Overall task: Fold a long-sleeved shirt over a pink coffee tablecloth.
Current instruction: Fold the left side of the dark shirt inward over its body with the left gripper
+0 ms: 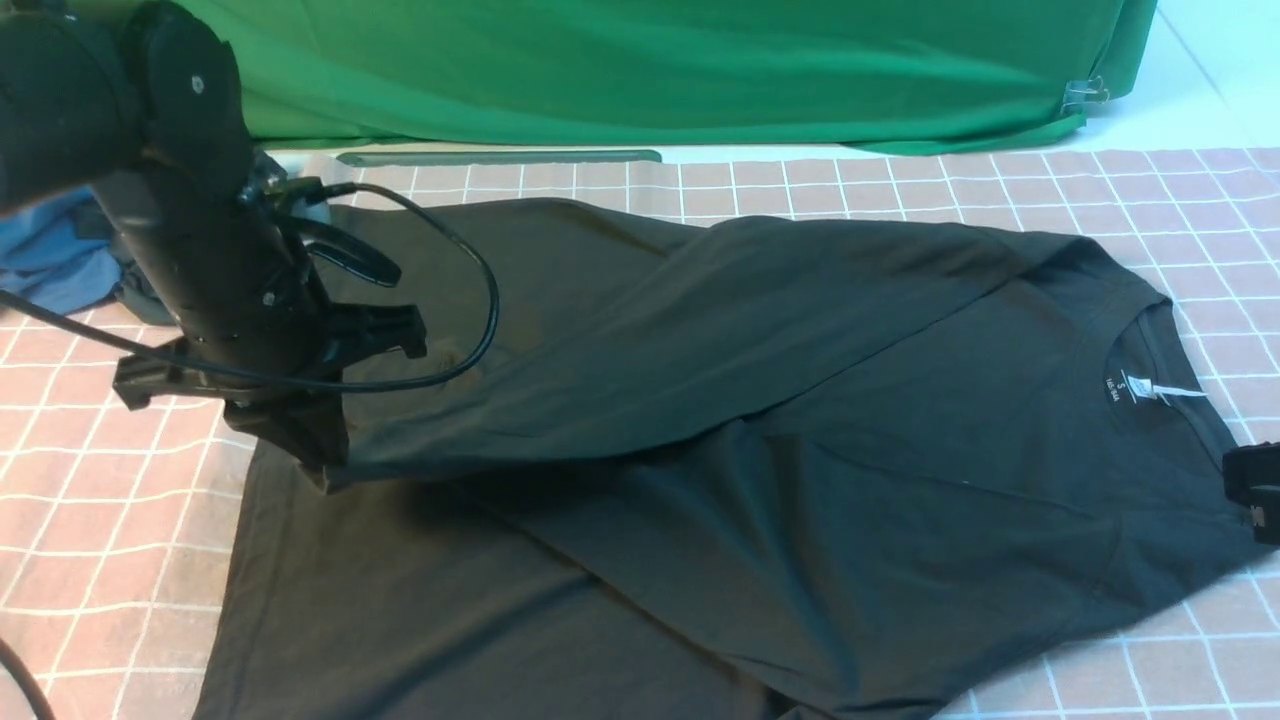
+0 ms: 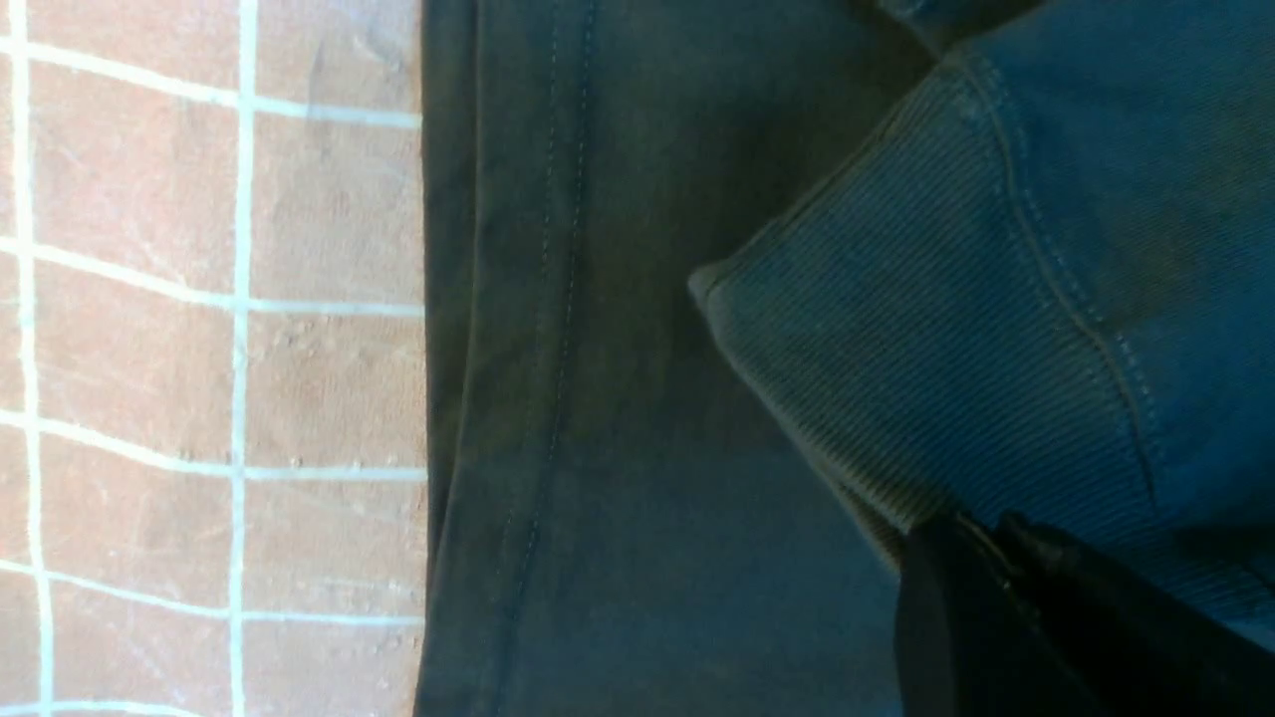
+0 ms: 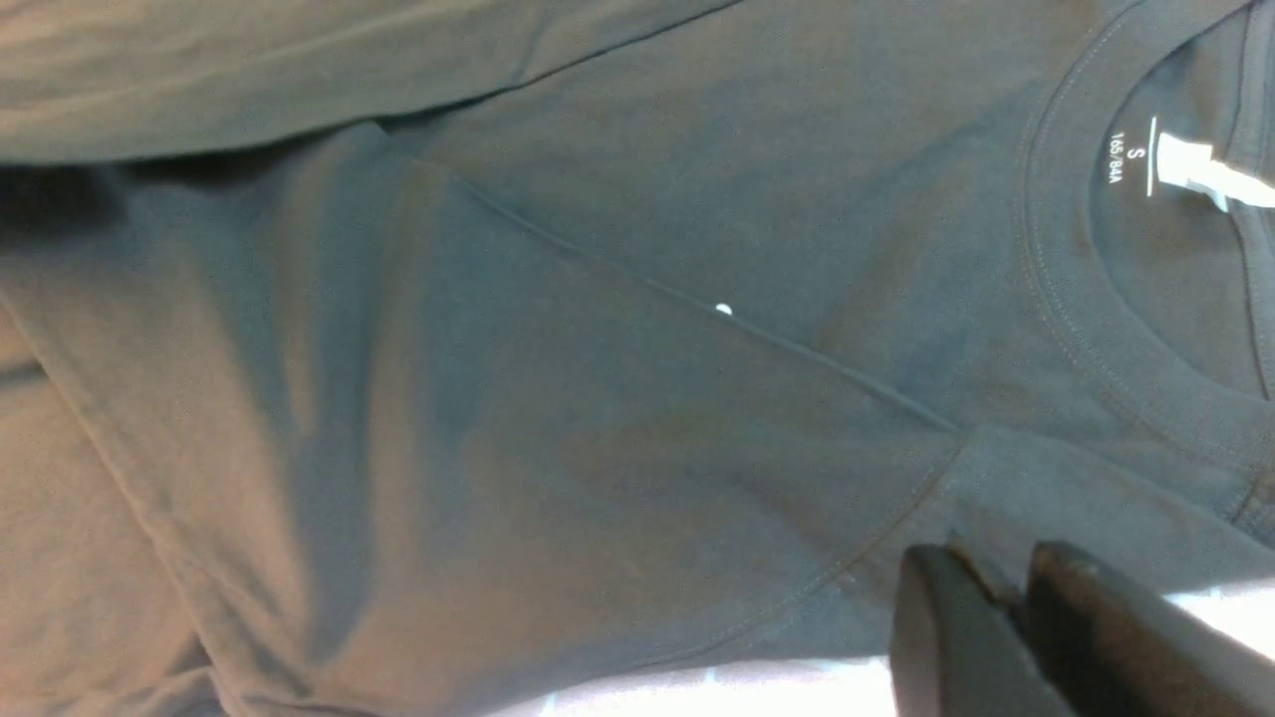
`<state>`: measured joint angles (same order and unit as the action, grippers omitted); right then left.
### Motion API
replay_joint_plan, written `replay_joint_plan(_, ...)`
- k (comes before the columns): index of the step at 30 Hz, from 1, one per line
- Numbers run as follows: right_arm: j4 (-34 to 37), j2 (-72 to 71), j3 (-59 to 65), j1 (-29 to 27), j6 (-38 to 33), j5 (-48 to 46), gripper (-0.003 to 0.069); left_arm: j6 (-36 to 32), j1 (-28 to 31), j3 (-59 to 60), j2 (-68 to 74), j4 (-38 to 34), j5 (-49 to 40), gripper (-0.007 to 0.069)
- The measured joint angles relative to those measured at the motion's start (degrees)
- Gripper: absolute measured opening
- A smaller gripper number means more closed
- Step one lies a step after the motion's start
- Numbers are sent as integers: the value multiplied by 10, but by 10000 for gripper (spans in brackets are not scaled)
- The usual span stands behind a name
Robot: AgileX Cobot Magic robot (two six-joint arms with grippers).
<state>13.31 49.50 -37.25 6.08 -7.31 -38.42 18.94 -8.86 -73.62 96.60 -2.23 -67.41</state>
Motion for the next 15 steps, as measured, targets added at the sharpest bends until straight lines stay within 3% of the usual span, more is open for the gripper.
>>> replay_joint_plan(15,0,0,0,0,0,0,144,1,-1,50,5,-1,40,34)
